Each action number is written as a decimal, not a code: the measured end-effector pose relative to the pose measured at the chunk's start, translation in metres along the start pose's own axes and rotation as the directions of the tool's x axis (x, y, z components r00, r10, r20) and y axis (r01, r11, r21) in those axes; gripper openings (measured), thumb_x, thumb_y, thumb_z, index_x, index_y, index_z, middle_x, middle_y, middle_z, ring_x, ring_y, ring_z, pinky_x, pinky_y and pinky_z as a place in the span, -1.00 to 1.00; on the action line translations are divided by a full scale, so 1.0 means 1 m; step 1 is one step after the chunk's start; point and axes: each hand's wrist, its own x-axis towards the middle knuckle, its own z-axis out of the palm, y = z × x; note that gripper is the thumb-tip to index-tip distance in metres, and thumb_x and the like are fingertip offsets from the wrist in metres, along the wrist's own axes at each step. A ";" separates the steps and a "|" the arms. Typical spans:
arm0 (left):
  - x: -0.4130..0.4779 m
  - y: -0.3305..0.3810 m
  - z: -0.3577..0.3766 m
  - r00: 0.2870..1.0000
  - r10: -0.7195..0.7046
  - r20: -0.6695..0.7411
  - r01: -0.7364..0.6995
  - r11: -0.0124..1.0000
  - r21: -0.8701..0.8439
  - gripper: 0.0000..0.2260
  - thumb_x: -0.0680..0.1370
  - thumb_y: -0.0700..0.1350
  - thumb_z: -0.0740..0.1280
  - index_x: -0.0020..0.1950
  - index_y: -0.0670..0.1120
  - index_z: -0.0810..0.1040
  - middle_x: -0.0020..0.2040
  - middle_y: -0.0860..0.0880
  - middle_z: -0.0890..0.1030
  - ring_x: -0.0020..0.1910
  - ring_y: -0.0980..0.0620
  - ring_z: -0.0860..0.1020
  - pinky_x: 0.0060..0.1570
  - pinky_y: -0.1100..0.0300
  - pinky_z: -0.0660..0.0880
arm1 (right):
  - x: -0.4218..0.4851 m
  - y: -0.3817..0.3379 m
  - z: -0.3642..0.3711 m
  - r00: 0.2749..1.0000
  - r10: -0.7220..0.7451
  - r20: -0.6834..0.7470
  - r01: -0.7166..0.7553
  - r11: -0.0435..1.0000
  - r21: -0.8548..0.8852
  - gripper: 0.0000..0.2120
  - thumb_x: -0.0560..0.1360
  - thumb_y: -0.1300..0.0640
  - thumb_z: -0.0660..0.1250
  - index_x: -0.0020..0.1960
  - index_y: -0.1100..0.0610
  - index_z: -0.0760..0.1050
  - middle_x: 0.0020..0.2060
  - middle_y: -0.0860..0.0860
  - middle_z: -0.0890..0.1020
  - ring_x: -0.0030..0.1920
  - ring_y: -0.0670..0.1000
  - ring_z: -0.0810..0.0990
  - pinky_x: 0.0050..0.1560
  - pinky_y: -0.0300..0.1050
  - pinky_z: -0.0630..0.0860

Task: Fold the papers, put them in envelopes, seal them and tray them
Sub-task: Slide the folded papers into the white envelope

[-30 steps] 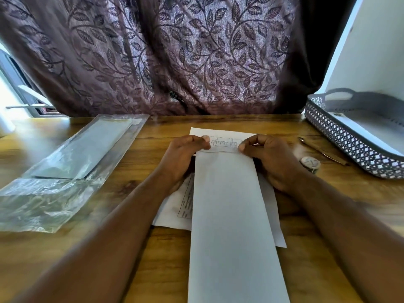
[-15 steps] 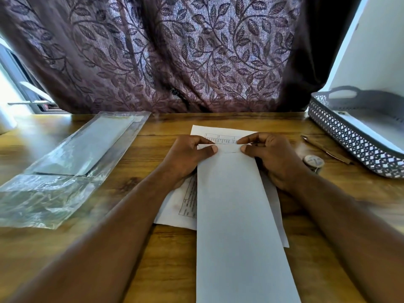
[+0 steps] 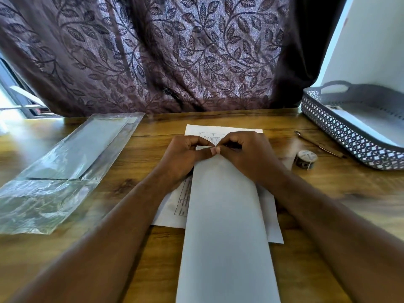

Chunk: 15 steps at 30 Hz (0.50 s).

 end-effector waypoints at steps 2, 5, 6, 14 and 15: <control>0.000 0.000 0.000 1.000 0.003 -0.025 -0.003 1.000 0.030 -0.91 0.48 -0.22 0.51 -0.06 -0.22 0.70 -0.08 -0.16 0.72 -0.07 -0.15 0.69 0.01 -0.04 0.64 | 0.001 0.002 -0.001 0.999 0.022 0.032 -0.022 1.000 0.003 -0.93 0.49 0.06 0.50 -0.10 0.05 0.71 -0.20 -0.11 0.71 -0.22 -0.18 0.60 -0.22 -0.46 0.38; 0.001 0.000 0.001 0.999 -0.017 -0.036 0.019 0.998 0.052 -0.95 0.52 -0.23 0.46 -0.07 -0.18 0.71 -0.08 -0.09 0.73 -0.05 -0.07 0.69 0.06 -0.01 0.64 | 0.002 0.009 -0.006 0.987 0.135 0.092 -0.143 0.986 0.083 -0.90 0.46 0.04 0.53 -0.13 0.07 0.71 -0.24 -0.13 0.70 -0.22 -0.20 0.61 -0.21 -0.37 0.46; 0.001 0.000 0.000 0.999 -0.031 -0.041 0.033 0.999 0.042 -0.95 0.52 -0.24 0.45 -0.07 -0.18 0.71 -0.06 -0.09 0.73 -0.03 -0.09 0.69 0.07 -0.04 0.64 | 0.003 0.011 -0.008 0.980 0.168 0.111 -0.180 0.977 0.111 -0.91 0.46 0.04 0.53 -0.13 0.06 0.72 -0.24 -0.12 0.71 -0.20 -0.18 0.63 -0.18 -0.30 0.52; 0.003 -0.002 0.000 0.996 -0.082 -0.047 0.080 0.996 -0.044 -0.91 0.54 -0.26 0.41 0.01 -0.22 0.70 0.04 -0.08 0.73 0.02 -0.10 0.70 0.08 -0.10 0.63 | 0.004 0.027 -0.021 0.919 0.343 0.193 -0.388 0.870 0.303 -0.83 0.41 0.06 0.58 -0.17 0.15 0.69 -0.31 0.00 0.70 -0.44 -0.17 0.57 -0.43 -0.23 0.49; 0.004 -0.003 -0.001 0.996 -0.081 -0.045 0.079 0.996 -0.048 -0.91 0.54 -0.25 0.42 0.01 -0.21 0.70 0.04 -0.08 0.73 0.02 -0.10 0.70 0.07 -0.09 0.63 | 0.003 0.028 -0.022 0.912 0.354 0.209 -0.407 0.847 0.343 -0.85 0.42 0.09 0.58 -0.16 0.17 0.69 -0.29 0.04 0.72 -0.41 -0.13 0.61 -0.41 -0.21 0.52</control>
